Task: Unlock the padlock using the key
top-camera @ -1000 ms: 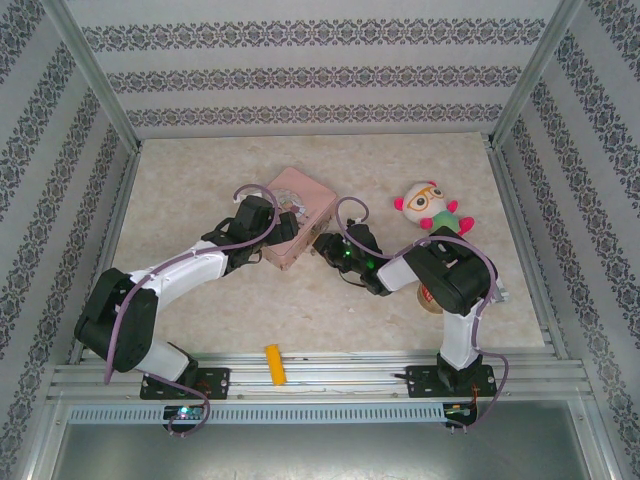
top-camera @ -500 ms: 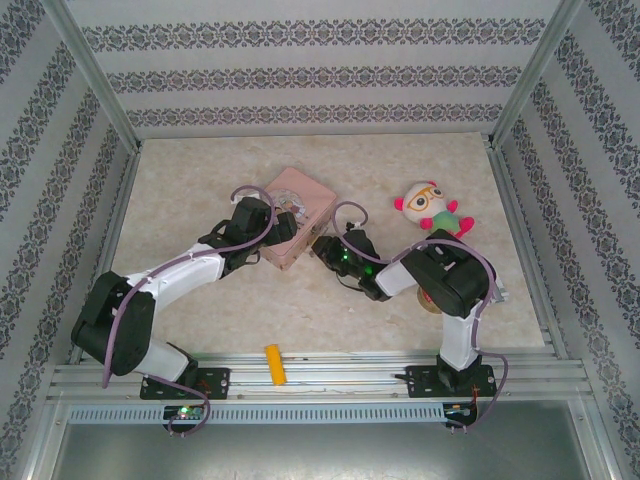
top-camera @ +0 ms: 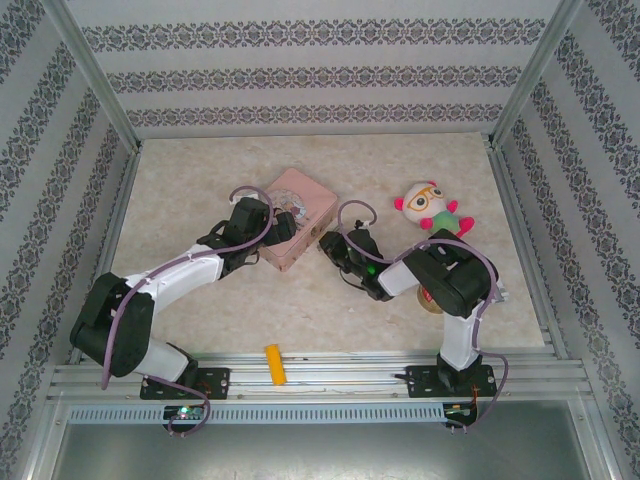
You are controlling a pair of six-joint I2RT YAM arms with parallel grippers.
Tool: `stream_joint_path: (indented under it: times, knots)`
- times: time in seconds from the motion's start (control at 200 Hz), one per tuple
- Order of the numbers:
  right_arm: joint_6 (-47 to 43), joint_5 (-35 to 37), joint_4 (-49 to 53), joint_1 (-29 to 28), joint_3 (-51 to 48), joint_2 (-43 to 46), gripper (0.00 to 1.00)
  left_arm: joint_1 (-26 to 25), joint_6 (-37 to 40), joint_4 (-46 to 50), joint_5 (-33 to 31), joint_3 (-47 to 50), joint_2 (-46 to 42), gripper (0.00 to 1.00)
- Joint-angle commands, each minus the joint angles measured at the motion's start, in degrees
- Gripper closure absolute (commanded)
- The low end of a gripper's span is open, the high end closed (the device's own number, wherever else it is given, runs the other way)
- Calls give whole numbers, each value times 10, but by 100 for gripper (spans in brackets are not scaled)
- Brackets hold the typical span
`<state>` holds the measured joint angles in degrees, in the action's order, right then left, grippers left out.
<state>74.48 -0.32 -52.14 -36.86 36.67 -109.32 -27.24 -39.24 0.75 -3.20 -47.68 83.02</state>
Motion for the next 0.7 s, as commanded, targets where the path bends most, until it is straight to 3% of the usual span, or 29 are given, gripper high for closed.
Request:
stream_joint_path:
  times: [0.0,0.325,0.395,0.695]
  knots:
    - [-7,19,-18,7,3,11,100,25,-12,78,-23,31,4,1]
    - [-67,7,91,15,-21,114,100,35,-14,91,-22,32,-35,1]
    - [-93,-5,167,17,-21,155,100,38,-14,95,-20,31,-48,1]
    - [-242,9,661,22,62,325,100,48,-24,120,-3,22,-89,1]
